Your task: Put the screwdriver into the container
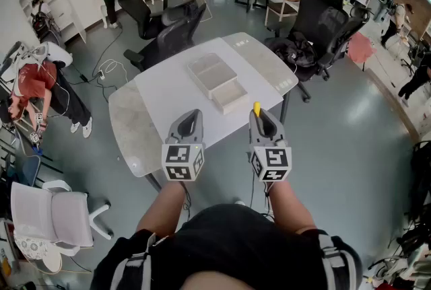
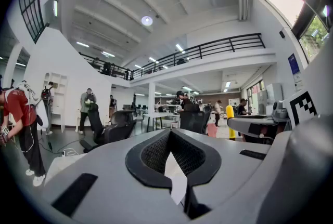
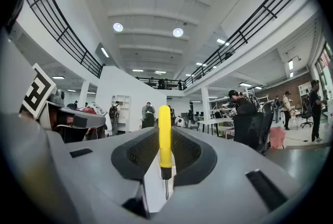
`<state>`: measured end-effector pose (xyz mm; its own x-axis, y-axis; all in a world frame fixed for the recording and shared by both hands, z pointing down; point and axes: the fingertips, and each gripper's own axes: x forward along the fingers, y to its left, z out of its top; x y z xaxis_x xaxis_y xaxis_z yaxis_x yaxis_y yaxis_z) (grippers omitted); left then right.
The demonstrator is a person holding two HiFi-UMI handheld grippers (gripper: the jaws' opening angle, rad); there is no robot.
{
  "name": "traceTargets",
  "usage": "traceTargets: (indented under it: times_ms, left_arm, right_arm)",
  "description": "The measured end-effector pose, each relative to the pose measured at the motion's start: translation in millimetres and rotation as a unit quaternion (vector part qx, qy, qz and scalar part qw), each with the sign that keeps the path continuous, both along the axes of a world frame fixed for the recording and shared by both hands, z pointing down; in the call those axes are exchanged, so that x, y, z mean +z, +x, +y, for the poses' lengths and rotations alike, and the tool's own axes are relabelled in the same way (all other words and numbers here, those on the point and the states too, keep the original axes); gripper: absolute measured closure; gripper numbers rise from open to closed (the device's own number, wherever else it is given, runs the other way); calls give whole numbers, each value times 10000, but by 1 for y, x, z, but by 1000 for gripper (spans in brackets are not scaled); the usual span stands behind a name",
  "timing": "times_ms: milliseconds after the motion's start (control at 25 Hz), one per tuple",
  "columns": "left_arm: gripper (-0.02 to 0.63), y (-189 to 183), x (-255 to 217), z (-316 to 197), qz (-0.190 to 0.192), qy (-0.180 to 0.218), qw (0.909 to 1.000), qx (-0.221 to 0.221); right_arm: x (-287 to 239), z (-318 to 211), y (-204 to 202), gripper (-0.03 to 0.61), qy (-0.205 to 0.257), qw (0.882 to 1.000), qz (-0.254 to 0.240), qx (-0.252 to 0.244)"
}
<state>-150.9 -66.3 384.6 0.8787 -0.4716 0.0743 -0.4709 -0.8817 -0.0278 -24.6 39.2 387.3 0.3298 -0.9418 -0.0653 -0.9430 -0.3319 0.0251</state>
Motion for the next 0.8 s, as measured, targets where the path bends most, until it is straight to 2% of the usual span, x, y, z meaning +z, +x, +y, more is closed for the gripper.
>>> traceTargets:
  times_ms: [520, 800]
  left_arm:
    - [601, -4, 12, 6, -85, -73, 9999, -96]
    - [601, 5, 17, 5, -102, -104, 9997, -172]
  right_arm:
    - [5, 1, -5, 511, 111, 9996, -72, -241]
    - [14, -5, 2, 510, -1, 9995, -51, -301]
